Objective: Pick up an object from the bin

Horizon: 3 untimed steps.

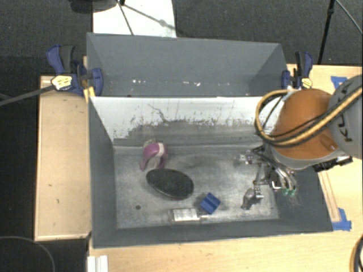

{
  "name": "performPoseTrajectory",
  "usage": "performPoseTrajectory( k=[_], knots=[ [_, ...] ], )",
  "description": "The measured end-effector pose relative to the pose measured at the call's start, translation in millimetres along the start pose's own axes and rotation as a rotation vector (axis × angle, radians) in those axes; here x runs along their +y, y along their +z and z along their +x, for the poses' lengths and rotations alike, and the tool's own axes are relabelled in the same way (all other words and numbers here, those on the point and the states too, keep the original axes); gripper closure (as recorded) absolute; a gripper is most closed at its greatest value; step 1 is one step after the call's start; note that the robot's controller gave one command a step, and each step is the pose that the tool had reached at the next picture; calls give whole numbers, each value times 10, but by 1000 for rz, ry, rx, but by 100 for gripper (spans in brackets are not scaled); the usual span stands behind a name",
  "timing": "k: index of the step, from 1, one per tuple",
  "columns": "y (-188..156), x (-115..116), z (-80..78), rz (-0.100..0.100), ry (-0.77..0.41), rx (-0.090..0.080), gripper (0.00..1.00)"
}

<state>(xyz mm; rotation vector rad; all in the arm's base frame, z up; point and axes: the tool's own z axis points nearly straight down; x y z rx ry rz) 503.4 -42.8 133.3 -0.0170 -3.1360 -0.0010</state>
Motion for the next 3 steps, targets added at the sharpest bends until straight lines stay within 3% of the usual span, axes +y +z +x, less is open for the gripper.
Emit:
performPoseTrajectory(
  k=[1, 2, 3],
  knots=[
    [16, 918, -43, -5, 20, -9, 0],
    [639, 1347, -233, -1, -41, -5, 0],
    [626, 2030, -169, -2, -194, -11, 0]
  ],
)
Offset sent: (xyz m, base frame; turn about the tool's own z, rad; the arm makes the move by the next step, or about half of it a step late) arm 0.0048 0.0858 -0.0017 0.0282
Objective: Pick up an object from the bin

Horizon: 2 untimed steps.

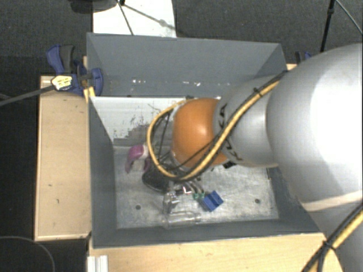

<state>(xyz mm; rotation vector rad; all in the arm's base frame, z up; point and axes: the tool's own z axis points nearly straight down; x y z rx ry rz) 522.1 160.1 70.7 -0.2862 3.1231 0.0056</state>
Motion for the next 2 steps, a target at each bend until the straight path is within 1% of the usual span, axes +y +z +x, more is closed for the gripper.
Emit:
performPoseTrajectory(
  k=[1, 2],
  knots=[
    [-10, -21, 5, 1, 2, 5, 100],
    [-1233, -225, -78, 3, -226, -2, 100]
  ],
)
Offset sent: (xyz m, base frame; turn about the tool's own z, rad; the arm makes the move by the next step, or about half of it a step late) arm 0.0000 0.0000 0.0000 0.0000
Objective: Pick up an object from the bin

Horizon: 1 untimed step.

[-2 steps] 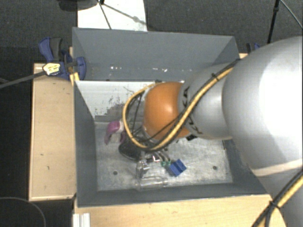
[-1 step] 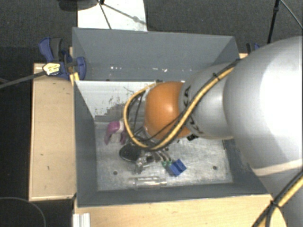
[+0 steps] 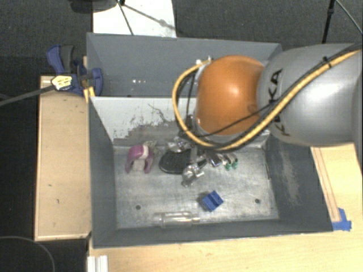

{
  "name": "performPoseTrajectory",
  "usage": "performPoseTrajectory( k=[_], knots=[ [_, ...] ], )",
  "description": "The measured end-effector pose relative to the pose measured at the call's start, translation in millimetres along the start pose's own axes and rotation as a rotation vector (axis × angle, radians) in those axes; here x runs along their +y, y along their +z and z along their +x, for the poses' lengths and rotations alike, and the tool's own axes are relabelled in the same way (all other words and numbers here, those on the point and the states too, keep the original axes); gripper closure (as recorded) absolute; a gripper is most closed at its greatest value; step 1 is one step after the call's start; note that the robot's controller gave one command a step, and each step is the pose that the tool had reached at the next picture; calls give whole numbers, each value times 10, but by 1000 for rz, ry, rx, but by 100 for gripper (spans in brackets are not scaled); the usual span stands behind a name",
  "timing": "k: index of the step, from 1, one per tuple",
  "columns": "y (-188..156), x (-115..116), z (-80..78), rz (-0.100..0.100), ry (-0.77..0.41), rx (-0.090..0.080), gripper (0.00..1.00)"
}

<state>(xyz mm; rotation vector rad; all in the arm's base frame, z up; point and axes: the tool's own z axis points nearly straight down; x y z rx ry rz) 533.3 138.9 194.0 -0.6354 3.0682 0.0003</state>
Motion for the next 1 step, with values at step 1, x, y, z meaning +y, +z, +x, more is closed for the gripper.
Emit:
performPoseTrajectory(
  k=[1],
  knots=[
    [-803, 91, -38, 0, 27, -3, 100]
  ],
)
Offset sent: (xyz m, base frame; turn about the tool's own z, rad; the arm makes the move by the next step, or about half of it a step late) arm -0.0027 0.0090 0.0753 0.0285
